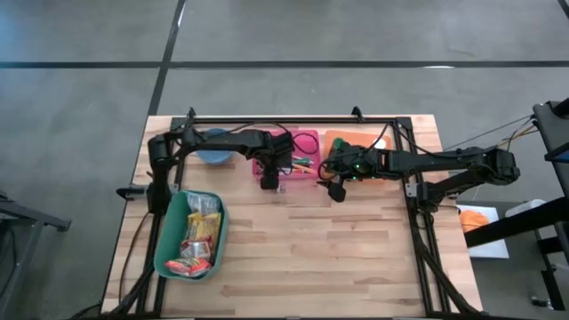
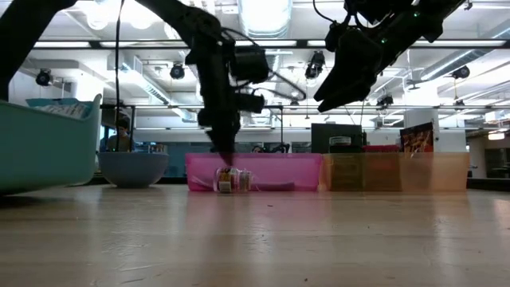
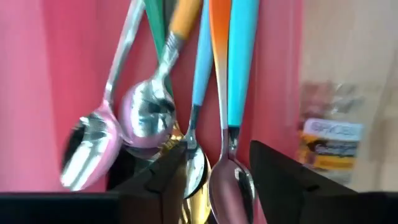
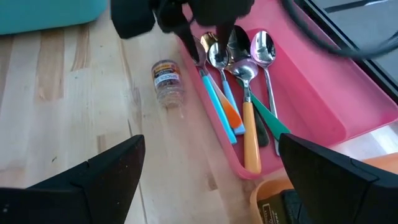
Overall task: Pick & Place Food Item
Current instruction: Put the brown spice bottle into the orange bin
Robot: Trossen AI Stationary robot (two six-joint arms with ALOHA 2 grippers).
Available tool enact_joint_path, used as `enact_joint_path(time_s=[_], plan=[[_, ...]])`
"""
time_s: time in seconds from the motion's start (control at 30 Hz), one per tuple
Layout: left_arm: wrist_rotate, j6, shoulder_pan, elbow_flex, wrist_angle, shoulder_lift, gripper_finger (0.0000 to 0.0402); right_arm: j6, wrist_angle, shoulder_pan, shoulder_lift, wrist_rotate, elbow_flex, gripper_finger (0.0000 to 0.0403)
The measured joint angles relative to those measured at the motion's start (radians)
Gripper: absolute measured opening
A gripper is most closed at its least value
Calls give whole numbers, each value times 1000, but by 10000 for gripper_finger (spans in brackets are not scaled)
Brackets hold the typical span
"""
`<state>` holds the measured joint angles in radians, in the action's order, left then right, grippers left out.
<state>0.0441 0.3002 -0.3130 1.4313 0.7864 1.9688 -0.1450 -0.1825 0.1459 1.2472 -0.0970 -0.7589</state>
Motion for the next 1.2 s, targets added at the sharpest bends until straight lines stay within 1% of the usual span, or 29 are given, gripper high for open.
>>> enact_joint_path(time_s=[0.1,0.2,0.33,0.47,0.67,0.77,0.83,0.9,1.1,1.2], plan=[[3,-33,0,74,52,-15,189,-16,0,0,0,0,0,365],[7,-90,0,173,151,-29,200,-29,2,0,0,0,0,365],[7,-182,4,293,276,-38,203,-35,6,0,0,-1,0,365],[8,-257,25,359,333,-45,203,-31,7,0,0,-8,0,365],[11,-260,94,378,386,-45,203,-20,6,0,0,-8,0,365],[61,-252,114,378,416,-45,203,-20,4,0,0,-8,0,365],[110,-267,122,378,422,-45,203,-20,2,0,0,-9,0,365],[136,-287,124,377,420,-46,203,-20,-1,0,0,-9,0,365],[139,-308,129,378,409,-61,203,-26,-10,0,-1,-9,16,365],[119,-337,146,378,408,-70,203,-7,-20,0,-1,-9,24,365]])
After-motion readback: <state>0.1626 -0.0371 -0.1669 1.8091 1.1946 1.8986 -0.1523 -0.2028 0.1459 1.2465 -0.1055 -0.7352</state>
